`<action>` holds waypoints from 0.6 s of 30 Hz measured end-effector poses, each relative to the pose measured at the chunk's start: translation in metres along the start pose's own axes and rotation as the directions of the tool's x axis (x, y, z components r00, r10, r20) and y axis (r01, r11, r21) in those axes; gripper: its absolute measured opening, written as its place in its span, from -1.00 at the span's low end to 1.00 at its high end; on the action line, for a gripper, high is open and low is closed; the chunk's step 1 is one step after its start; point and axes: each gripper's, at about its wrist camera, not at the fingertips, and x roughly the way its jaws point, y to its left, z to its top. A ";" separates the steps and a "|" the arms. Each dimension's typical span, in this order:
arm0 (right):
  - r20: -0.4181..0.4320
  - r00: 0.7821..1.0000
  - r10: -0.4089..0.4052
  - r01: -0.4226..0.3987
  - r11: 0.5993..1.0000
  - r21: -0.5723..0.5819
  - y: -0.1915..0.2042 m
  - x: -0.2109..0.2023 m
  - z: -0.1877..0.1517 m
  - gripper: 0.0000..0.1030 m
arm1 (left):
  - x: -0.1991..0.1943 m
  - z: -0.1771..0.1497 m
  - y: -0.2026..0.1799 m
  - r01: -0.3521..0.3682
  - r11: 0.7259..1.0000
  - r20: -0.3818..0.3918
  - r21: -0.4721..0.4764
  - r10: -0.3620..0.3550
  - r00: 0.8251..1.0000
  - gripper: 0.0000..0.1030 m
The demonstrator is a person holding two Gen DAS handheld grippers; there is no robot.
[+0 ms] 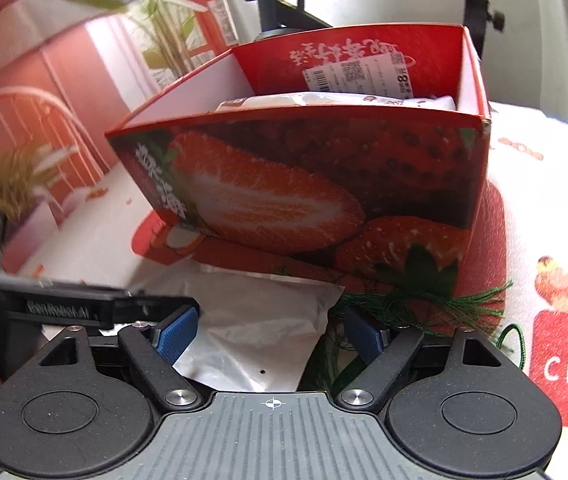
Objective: Organize soft objects
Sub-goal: 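Close the left gripper on the foil pouch while the right gripper pinches it too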
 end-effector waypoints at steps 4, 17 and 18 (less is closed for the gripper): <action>-0.010 1.000 0.027 -0.026 0.998 0.060 -0.003 -0.003 0.005 0.41 | 0.000 -0.001 0.006 0.024 1.000 0.004 -0.012 -0.024 1.000 -0.15; -0.054 0.998 -0.040 0.045 0.994 0.095 0.008 0.001 0.017 0.29 | -0.001 -0.002 0.011 0.053 0.999 0.016 -0.011 -0.053 0.998 -0.15; -0.063 0.997 -0.044 0.049 0.995 0.088 0.011 0.002 0.018 0.29 | -0.001 -0.002 0.011 0.053 0.999 0.017 -0.010 -0.053 0.998 -0.15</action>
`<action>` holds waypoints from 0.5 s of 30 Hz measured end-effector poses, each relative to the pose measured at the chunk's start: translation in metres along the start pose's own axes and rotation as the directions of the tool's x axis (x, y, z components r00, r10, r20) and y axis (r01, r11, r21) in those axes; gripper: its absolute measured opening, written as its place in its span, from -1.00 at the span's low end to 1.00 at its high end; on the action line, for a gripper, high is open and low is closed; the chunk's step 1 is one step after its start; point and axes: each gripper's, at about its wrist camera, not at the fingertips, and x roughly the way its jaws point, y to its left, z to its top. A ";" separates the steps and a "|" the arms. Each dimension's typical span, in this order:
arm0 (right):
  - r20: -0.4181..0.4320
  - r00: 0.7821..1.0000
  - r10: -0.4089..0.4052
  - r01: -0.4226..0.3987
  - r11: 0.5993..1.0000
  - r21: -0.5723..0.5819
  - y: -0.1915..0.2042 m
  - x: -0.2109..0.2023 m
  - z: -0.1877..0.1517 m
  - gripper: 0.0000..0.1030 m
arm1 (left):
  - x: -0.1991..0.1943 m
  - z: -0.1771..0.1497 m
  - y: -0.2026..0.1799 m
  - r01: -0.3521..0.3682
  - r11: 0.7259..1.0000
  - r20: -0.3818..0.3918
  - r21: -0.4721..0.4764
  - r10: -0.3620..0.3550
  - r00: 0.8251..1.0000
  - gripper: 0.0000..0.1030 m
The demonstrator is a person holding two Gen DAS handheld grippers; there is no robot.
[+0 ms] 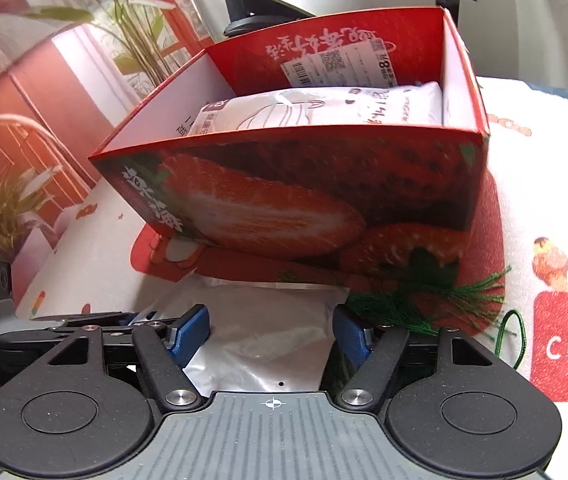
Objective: Organize soft objects
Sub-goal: 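Close the left gripper on the foil pouch while the right gripper pinches it too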
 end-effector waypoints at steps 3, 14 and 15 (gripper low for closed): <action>-0.040 0.999 -0.029 0.029 1.000 0.005 0.004 0.007 -0.001 0.25 | 0.000 0.000 0.000 0.000 1.000 0.002 0.004 0.000 1.000 -0.15; -0.082 0.992 -0.095 0.097 0.995 0.013 0.001 0.030 0.005 0.28 | -0.001 -0.001 0.001 0.009 1.000 0.006 0.006 -0.009 1.000 -0.15; -0.094 0.992 -0.088 0.089 0.996 0.004 0.003 0.032 0.005 0.25 | -0.001 -0.001 0.001 0.010 1.000 0.006 0.005 -0.010 1.000 -0.15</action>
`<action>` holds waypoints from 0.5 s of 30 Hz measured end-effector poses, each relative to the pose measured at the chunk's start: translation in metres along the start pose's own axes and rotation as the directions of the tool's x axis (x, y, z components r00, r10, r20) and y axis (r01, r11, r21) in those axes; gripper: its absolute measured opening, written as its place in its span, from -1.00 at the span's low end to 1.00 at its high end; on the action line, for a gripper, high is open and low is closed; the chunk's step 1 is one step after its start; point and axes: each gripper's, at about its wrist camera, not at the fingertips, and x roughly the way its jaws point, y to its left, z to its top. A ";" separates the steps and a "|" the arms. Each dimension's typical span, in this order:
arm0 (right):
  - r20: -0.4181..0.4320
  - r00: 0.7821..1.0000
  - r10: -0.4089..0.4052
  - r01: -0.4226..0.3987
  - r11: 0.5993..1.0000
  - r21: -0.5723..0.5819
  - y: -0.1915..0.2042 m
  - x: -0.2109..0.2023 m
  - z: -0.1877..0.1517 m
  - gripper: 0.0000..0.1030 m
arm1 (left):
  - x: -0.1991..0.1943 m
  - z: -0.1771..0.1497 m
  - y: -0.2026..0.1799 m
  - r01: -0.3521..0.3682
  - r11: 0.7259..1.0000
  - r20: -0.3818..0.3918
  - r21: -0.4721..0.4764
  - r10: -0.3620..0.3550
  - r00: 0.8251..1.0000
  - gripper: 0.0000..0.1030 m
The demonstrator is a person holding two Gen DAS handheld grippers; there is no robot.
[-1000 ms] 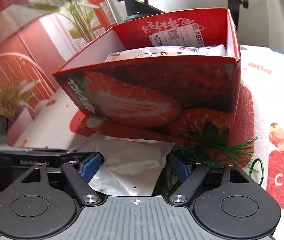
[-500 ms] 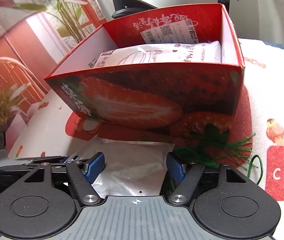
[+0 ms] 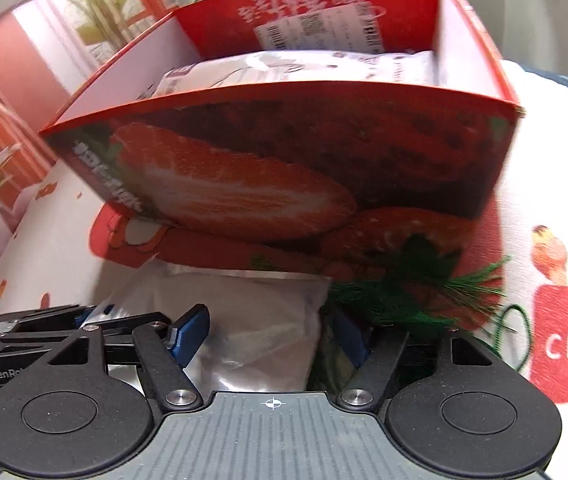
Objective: Organize soft objects
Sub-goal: 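Close the left gripper on the foil pouch while the right gripper pinches it too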
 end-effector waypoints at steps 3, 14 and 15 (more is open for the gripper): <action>-0.018 1.000 -0.023 0.022 0.998 -0.052 0.006 0.002 0.000 0.17 | 0.000 0.000 0.000 0.001 1.000 0.000 0.002 -0.001 1.000 -0.15; -0.056 0.998 0.021 -0.021 1.000 0.005 -0.009 0.008 0.008 0.09 | 0.000 0.000 -0.001 -0.004 1.000 0.003 0.011 0.004 1.000 -0.15; -0.061 0.998 0.027 -0.027 1.000 0.009 -0.008 0.009 0.009 0.12 | 0.000 0.000 -0.001 -0.001 1.000 0.002 0.004 0.001 1.000 -0.15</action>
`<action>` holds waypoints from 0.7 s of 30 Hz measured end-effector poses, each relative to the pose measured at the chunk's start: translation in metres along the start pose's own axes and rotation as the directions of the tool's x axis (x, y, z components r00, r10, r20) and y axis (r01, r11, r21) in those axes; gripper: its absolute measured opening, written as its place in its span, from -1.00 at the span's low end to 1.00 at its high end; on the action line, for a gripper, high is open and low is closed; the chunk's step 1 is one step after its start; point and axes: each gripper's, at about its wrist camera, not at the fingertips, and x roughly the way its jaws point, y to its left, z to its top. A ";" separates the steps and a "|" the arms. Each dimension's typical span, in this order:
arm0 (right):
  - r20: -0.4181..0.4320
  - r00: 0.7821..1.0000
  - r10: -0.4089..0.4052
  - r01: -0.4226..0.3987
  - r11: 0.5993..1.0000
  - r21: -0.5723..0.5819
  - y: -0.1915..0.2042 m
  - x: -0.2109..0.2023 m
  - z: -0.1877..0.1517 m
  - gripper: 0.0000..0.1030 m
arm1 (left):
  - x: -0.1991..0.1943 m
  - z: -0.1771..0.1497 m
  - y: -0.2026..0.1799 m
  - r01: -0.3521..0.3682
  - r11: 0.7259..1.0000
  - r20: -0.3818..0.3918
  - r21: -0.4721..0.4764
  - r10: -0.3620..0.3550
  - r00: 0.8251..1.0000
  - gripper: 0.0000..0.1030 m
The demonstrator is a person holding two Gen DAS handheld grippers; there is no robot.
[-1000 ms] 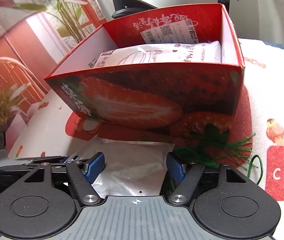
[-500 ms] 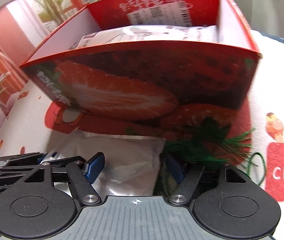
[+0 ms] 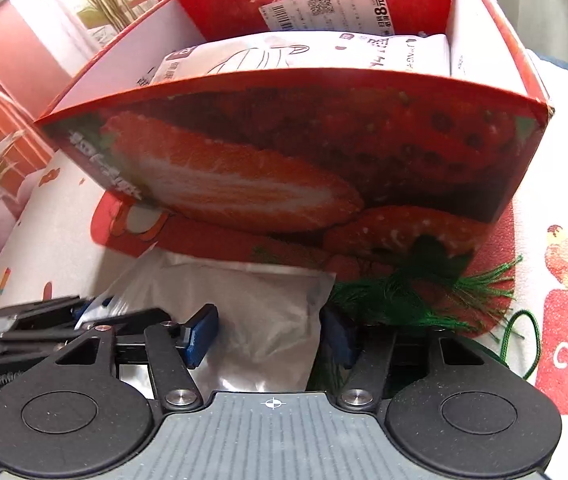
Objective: Organize soft objects
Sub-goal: 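Close the left gripper on the foil pouch while the right gripper pinches it too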
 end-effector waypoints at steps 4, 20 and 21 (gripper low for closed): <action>-0.025 0.999 0.019 -0.019 1.000 -0.010 0.004 0.003 0.001 0.27 | -0.001 0.002 0.007 0.023 0.999 -0.009 -0.030 -0.023 1.000 -0.15; -0.047 0.994 0.101 -0.096 0.991 0.094 -0.013 -0.017 -0.006 -0.07 | -0.001 0.001 0.008 0.025 0.999 0.000 -0.038 -0.025 1.000 -0.19; -0.058 0.993 0.101 -0.095 0.992 0.088 -0.012 -0.018 -0.008 -0.07 | -0.001 0.001 0.008 0.025 0.999 0.000 -0.038 -0.025 1.000 -0.19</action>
